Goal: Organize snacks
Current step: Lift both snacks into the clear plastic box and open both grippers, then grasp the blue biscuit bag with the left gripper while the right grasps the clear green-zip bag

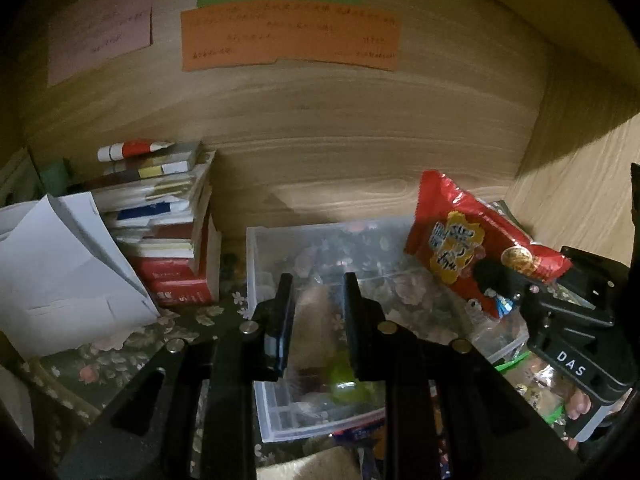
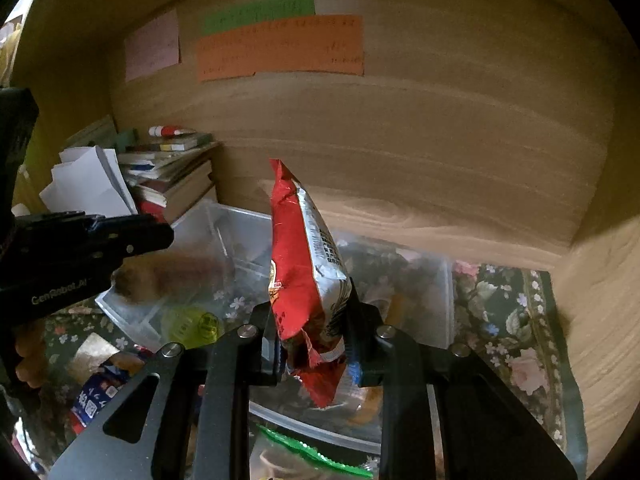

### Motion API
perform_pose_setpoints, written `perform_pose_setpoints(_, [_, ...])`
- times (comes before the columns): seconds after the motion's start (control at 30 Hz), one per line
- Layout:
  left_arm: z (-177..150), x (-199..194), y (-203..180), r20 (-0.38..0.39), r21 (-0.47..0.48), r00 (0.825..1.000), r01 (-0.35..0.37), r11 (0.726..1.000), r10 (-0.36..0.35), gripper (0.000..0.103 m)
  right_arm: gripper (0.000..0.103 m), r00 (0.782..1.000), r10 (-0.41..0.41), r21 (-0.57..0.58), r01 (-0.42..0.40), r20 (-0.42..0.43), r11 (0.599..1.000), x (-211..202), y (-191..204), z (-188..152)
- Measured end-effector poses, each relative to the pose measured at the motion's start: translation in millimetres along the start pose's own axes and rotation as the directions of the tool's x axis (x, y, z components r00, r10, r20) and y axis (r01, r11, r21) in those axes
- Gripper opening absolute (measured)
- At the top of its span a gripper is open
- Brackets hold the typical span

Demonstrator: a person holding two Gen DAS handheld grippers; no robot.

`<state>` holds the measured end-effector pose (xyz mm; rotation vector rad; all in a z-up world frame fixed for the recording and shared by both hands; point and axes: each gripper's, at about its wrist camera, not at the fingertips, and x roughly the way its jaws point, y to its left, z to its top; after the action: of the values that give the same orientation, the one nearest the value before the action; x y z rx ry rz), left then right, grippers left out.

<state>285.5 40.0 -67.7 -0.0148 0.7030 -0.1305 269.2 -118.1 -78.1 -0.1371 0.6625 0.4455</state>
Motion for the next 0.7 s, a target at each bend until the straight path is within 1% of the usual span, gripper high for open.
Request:
perform_pose_setpoints(0.03, [0.4,-0.5,-0.9,0.000,0.002,1.000,0.005,1.000,-0.005,0.024,0.023,1.000,0.008,0.003,-0.008,-0.009,1.000,1.2,-0.3,0.5])
perform_pose_setpoints(0.07, [0.6,-1.3,-1.7,0.000,0.002,1.000,0.007,1.000,-0.007,0.028,0.024,1.000,0.007,0.011,-0.007,-0.015,1.000,1.4,-1.1,0.6])
perform_pose_setpoints(0.1, [0.3,-2.9,-2.2,0.000,0.001,1.000,0.008,1.000,-0.008,0.035,0.027,1.000,0.005,0.014,-0.004,-0.018,1.000,1.9,-2.7,2.1])
perform_pose_setpoints(0.2, [0.0,-10.3,-1.3,0.015,-0.008,1.000,0.004,1.000,-0.004,0.048,0.038,1.000,0.000,0.022,0.000,-0.014,1.000,-1.6,-5.1,2.5])
perform_pose_setpoints(0.3, [-1.0,-20.9,-0.9,0.030,-0.012,1.000,0.000,1.000,0.000,0.056,0.044,1.000,0.003,0.027,-0.003,0.002,1.000,-9.3,-6.7,2.6])
perform_pose_setpoints(0.33, [-2.3,-27.1,-1.0,0.038,-0.011,0.999,-0.003,1.000,0.003,0.057,0.045,1.000,0.004,0.029,-0.004,0.014,1.000,-15.2,-7.3,3.3])
perform_pose_setpoints(0.43, [-6.8,-42.6,-3.2,0.056,-0.007,0.998,-0.009,1.000,0.009,0.064,0.050,0.999,-0.002,0.026,0.001,0.046,1.000,-31.1,-8.5,3.0])
perform_pose_setpoints(0.5, [-10.9,-49.5,-3.5,0.065,-0.006,0.998,-0.010,1.000,0.011,0.071,0.053,0.998,-0.001,0.025,0.000,0.060,1.000,-40.2,-7.9,1.5])
perform_pose_setpoints(0.53, [-13.3,-52.7,-4.1,0.066,-0.005,0.998,-0.010,1.000,0.010,0.073,0.054,0.998,0.002,0.025,-0.003,0.066,1.000,-44.7,-7.4,-0.5])
perform_pose_setpoints(0.6, [-19.5,-59.0,-7.3,0.063,-0.003,0.998,-0.007,1.000,0.007,0.081,0.058,0.997,0.000,0.024,-0.002,0.078,1.000,-56.4,-8.7,-6.1])
perform_pose_setpoints(0.7, [-27.9,-64.9,-13.1,0.061,-0.001,0.998,-0.001,1.000,0.001,0.088,0.063,0.997,-0.011,0.021,0.010,0.081,1.000,-66.6,-9.6,-15.3])
